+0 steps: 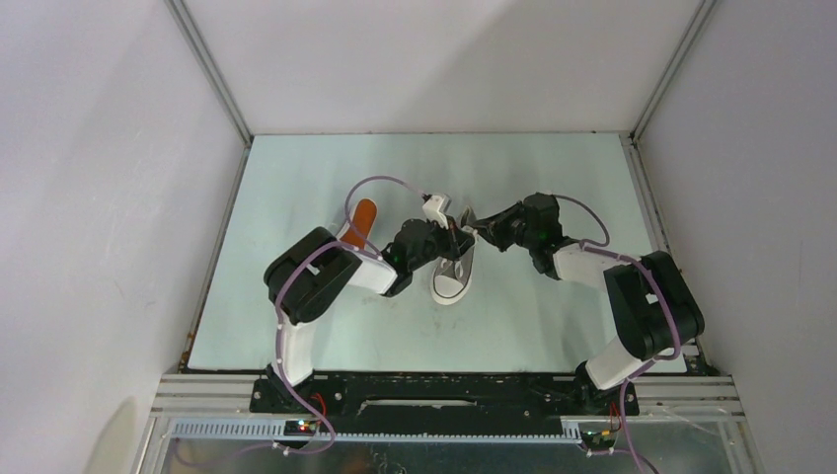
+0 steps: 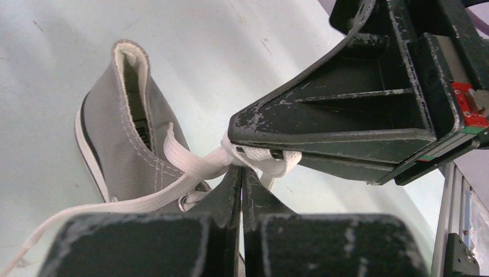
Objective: Tie the shoes
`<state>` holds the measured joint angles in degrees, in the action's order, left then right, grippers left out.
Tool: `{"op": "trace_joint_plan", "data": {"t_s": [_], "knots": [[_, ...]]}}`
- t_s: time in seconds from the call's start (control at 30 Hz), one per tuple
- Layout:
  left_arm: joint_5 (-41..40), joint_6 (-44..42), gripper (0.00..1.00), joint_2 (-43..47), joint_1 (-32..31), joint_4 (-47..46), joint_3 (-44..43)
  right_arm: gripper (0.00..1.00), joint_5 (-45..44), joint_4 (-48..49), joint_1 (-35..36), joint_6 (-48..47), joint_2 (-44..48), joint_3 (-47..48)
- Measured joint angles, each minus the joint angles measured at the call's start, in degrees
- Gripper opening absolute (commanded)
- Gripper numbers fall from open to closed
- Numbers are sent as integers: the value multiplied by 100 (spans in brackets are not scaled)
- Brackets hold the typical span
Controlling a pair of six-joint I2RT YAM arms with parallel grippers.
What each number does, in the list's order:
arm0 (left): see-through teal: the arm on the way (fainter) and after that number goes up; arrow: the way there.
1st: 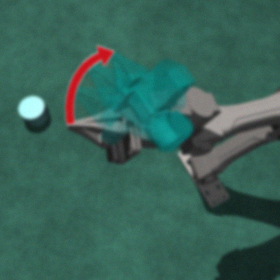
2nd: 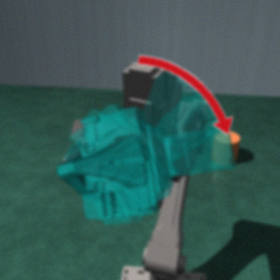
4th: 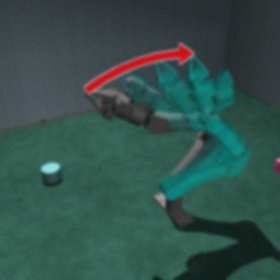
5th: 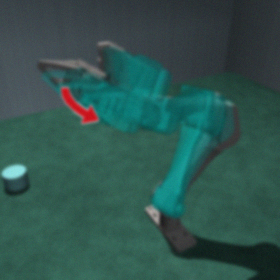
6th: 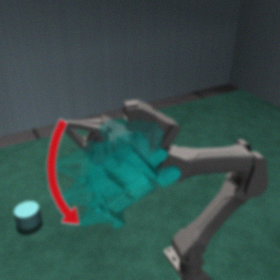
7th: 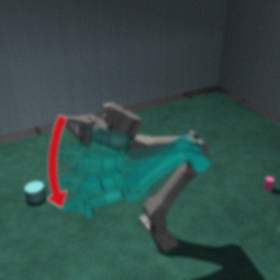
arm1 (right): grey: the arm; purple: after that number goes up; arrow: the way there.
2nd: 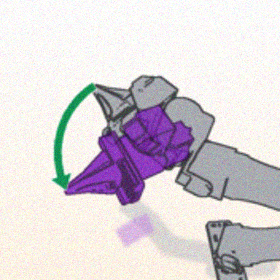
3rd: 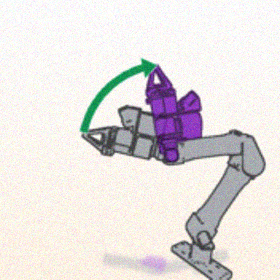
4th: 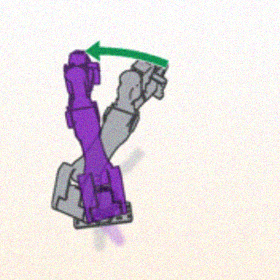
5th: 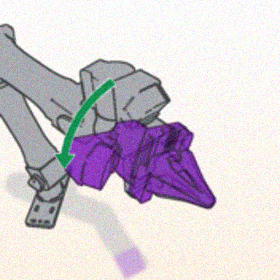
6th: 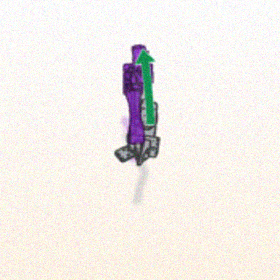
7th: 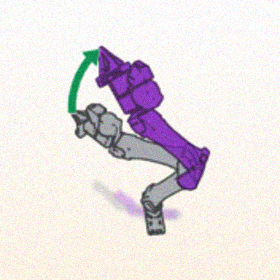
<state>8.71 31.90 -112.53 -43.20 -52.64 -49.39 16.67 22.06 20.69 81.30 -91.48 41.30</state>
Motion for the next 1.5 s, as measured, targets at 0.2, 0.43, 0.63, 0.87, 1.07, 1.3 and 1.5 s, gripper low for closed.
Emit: {"op": "trace_joint_plan", "data": {"t_s": [0.2, 0.43, 0.63, 0.87, 1.07, 1.3, 1.5], "knots": [[-13, 2, 0, -273, -61, -278, -37, 0, -46, -188, -20, 216, -15, -13], [229, -2, 0, -374, -61, -116, -203, 0, -221, -378, -66, 223, -24, -22], [680, 17, 0, -389, 44, 350, -463, 1, -282, -890, -173, -94, -79, 243], [1027, 48, 0, -389, 273, 1016, -778, 5, -380, -1405, -166, -439, -293, 750], [1263, 9, 0, -417, 341, 1453, -966, 8, -490, -1644, -87, -562, -494, 938], [1408, 2, 0, -428, 396, 1646, -1036, 21, -514, -1860, -61, -765, -535, 1158], [1447, -48, 0, -426, 396, 1729, -1038, 24, -514, -1987, -66, -896, -540, 1174]]}}
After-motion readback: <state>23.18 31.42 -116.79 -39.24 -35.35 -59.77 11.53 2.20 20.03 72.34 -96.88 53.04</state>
